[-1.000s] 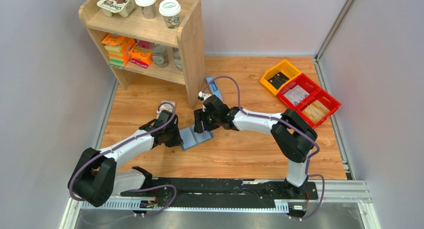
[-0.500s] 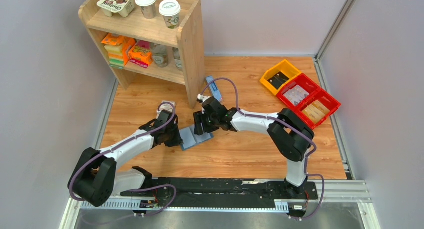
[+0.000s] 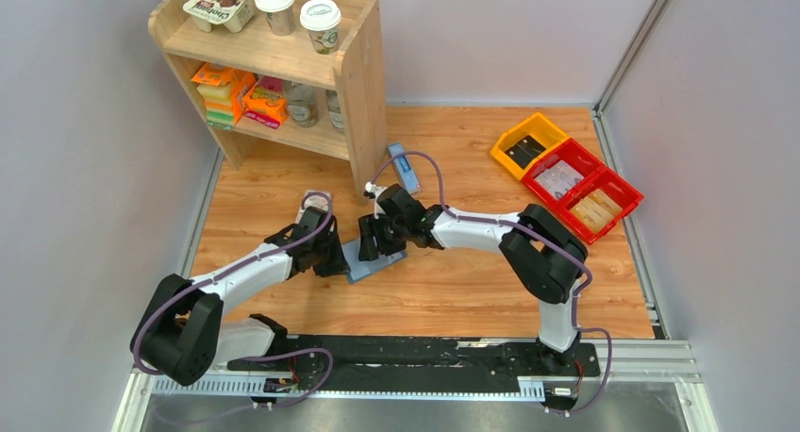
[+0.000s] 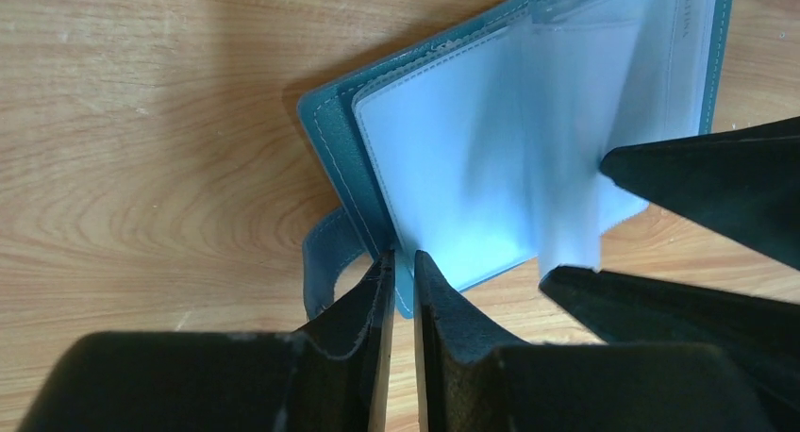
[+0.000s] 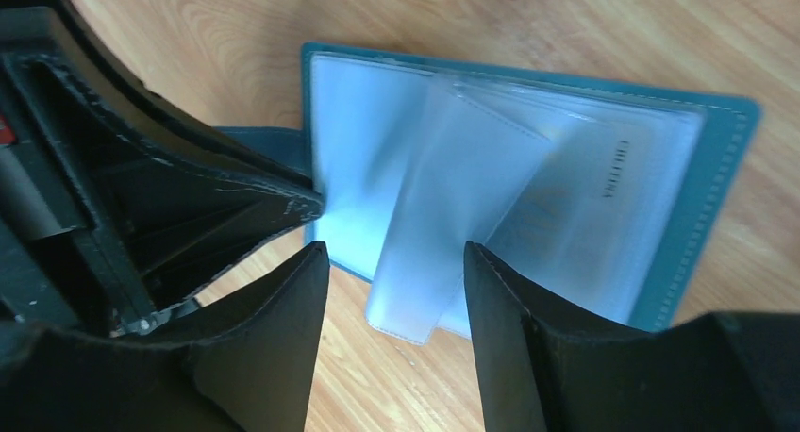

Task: Take the credit cards out of the card holder
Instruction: Remove the credit card from the card holder.

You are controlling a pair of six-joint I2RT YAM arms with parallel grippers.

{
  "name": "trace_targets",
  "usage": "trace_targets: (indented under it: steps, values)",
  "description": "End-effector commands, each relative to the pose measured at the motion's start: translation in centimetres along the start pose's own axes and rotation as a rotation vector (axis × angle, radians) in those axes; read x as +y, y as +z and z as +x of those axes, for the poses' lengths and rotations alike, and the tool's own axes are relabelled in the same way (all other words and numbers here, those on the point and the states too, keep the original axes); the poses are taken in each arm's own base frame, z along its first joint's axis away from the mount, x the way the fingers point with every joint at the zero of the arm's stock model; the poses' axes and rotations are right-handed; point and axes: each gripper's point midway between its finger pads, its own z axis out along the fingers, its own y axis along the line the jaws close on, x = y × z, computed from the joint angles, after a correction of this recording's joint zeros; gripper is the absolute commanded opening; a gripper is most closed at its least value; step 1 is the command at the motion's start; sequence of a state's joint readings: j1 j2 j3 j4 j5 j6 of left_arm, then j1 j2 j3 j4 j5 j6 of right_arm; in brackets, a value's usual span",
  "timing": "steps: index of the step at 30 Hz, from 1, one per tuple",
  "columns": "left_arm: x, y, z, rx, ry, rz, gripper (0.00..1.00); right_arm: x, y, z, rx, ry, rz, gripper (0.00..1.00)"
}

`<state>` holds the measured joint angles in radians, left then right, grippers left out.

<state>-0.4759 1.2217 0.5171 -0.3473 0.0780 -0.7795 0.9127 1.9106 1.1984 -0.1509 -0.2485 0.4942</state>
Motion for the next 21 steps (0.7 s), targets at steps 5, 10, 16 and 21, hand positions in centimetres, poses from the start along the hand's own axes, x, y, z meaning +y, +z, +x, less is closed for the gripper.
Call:
trace_targets:
  steps: [5, 10, 16, 21]
  values:
    - [-0.4, 0.2, 0.3, 0.015, 0.006, 0.023, 0.2, 7.4, -1.0, -2.8, -0.026, -0.034, -0.278, 0.57]
    - [-0.5, 0.1, 0.2, 0.01, 0.005, 0.031, 0.2, 8.6, -1.8, -3.3, -0.032, -0.052, -0.311, 0.57]
    - [-0.5, 0.0, 0.2, 0.004, 0.003, 0.031, 0.2, 2.6, -3.0, -4.8, -0.154, -0.069, 0.038, 0.62]
    - [-0.5, 0.0, 0.1, 0.0, 0.005, 0.032, 0.2, -0.5, -3.3, -5.0, -0.18, -0.109, 0.2, 0.65]
